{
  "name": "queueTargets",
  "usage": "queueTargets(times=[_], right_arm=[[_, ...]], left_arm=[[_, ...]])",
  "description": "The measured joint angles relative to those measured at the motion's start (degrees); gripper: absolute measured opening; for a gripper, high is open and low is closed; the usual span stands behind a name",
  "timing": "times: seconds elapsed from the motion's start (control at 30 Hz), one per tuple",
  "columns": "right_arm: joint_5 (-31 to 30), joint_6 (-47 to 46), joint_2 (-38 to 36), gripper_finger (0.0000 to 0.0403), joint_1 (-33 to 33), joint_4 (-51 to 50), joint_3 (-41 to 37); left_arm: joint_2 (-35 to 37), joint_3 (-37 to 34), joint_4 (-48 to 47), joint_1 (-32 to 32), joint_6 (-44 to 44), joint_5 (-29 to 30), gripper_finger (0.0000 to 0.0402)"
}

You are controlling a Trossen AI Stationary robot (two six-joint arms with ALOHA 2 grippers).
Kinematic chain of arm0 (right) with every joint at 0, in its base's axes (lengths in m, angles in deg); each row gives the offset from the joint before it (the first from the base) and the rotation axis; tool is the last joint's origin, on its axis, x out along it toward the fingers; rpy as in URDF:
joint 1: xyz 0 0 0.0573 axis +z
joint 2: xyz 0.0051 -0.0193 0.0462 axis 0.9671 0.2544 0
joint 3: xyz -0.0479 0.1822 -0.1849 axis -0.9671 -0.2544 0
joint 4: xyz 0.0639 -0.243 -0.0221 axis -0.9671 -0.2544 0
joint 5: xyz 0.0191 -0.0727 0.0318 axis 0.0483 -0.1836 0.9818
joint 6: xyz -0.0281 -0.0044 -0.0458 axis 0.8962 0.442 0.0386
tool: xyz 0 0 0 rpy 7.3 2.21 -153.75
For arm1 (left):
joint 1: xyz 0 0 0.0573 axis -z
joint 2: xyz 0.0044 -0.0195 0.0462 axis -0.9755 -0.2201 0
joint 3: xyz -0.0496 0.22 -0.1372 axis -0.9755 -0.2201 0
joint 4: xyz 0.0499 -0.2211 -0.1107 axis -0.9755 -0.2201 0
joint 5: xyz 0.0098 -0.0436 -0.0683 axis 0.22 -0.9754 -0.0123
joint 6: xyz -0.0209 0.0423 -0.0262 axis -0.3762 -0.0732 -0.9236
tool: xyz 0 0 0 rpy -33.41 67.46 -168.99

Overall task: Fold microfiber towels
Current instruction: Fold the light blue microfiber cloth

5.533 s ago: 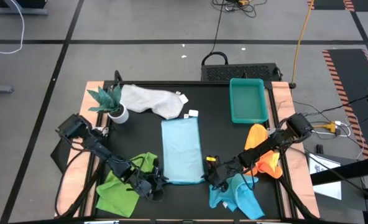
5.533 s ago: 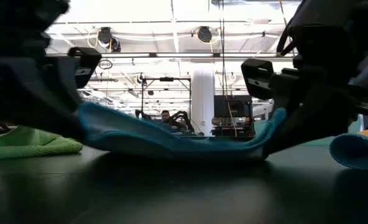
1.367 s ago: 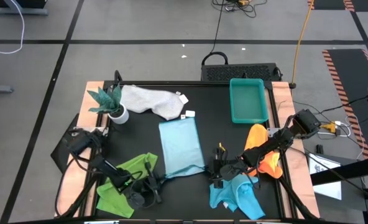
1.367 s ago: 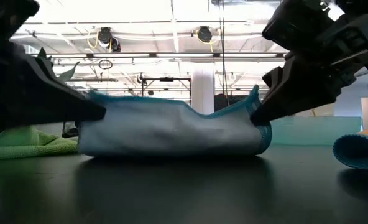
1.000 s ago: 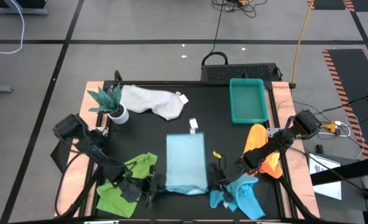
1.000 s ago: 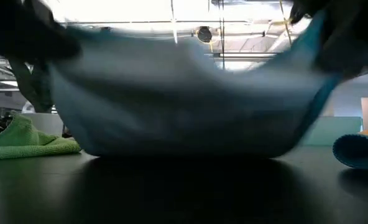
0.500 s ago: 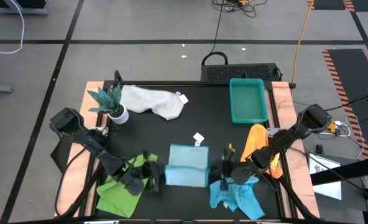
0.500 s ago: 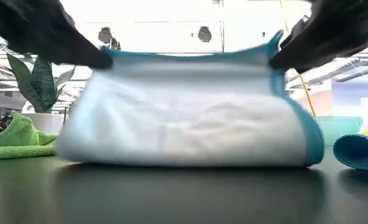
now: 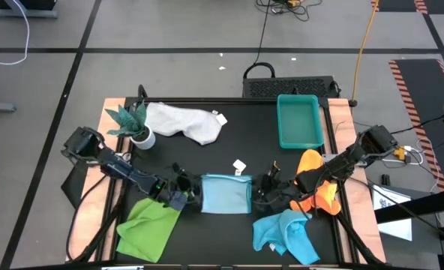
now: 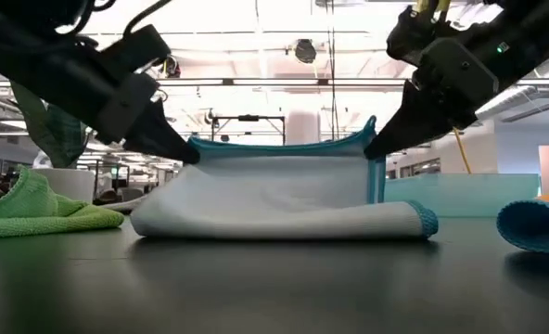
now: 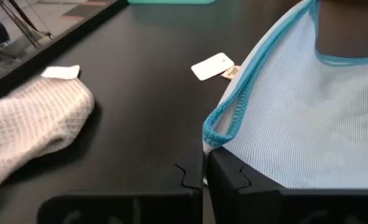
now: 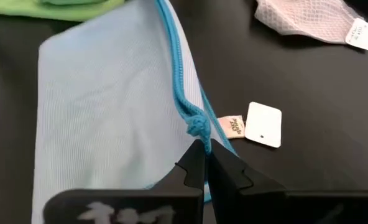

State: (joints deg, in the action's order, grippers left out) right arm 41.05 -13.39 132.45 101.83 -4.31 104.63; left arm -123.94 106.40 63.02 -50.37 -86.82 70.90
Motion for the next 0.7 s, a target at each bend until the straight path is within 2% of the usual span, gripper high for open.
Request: queueTargets(times=[0.1,0.2,0.27,0.4,0.47,0.53,0.7], right_arm=[[1.59,0.29,0.0,0.0,0.1,-0.69,0.0],[6.96,3.08,0.02,0.0,1.55,0.89,-0.07],[13.44,5.22,-0.02,0.0,2.84,3.74,-0.07],[32.48,8.05,0.02,0.0,5.94,12.93,-0.07],[36.78,10.19,-0.05,0.0,7.61,19.0,0.0],[35.78,11.12,-0.13,0.0,8.52,22.18,0.11],[23.44,6.82,-0.02,0.0,8.3,16.51,0.02]], left_arm=[[0.0,-0.64,2.02,0.06,0.9,-1.02,0.0007],[0.39,-0.43,6.24,1.72,5.38,-6.09,0.0014],[1.83,-0.03,11.19,3.58,8.88,-11.74,0.0013],[5.17,0.54,17.54,7.18,11.13,-27.18,0.0005],[6.58,0.58,19.09,8.41,8.98,-30.8,0.0011],[7.1,0.61,19.15,9.3,7.77,-29.1,0.0015],[5.87,0.58,12.45,8.36,4.44,-21.06,0.0007]])
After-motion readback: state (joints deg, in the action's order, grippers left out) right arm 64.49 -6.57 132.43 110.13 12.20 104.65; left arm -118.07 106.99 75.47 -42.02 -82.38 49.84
